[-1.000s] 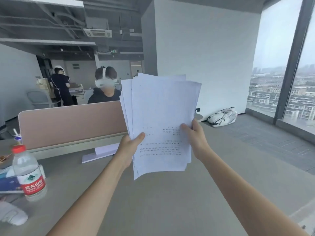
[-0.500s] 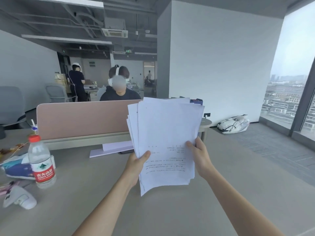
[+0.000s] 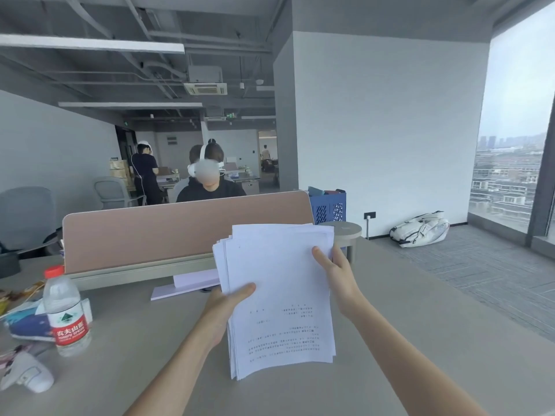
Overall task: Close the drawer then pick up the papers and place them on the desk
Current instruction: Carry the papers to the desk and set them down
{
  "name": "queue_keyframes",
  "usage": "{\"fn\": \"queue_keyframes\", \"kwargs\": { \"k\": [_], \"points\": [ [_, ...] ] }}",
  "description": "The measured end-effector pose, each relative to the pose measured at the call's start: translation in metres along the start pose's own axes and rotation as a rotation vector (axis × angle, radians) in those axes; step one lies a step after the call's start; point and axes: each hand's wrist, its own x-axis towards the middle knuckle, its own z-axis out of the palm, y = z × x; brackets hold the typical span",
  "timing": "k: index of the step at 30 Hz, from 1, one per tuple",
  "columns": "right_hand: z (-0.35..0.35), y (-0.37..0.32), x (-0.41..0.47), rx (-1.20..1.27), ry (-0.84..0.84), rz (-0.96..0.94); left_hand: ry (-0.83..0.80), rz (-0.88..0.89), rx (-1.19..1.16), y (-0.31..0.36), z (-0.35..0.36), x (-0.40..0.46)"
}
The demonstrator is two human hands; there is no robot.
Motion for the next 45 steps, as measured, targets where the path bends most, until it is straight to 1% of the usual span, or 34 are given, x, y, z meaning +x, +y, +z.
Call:
{"fn": "queue_keyframes", "kwargs": {
  "k": [9,17,19,21,26,29,32,35,40,45],
  "points": [
    [-0.003,-0.01,0.007,-0.087,-0.01,-0.094,0.009,0.03,-0.019,0.011,0.004,-0.001],
    [0.001,-0.016,0.013,-0.146,-0.071,-0.169,-0.085,0.044,-0.032,0.007,0.005,-0.008],
    [0.0,-0.016,0.015,-0.179,-0.082,-0.216,-0.094,0.04,-0.046,0.004,0.007,-0.007],
    [-0.001,-0.017,0.017,-0.251,-0.09,-0.302,-0.099,0.03,-0.05,0.001,0.008,-0.007],
    [-0.004,-0.012,0.024,-0.611,-0.089,-0.466,-0.09,0.017,-0.044,-0.007,0.009,-0.005],
    [-0.004,-0.009,0.024,-0.708,-0.058,-0.461,-0.078,0.019,-0.037,-0.01,0.009,-0.004],
    [-0.005,-0.009,0.023,-0.727,-0.036,-0.462,-0.077,0.02,-0.028,-0.011,0.009,-0.003],
    [-0.006,-0.011,0.023,-0.733,-0.061,-0.474,-0.072,0.023,-0.023,-0.011,0.009,-0.005],
    [-0.008,-0.009,0.025,-0.814,-0.045,-0.508,-0.068,0.012,-0.028,-0.012,0.009,-0.006],
    [-0.011,-0.014,0.021,-0.734,-0.031,-0.465,-0.06,0.007,-0.031,-0.012,0.011,-0.007]
  ]
}}
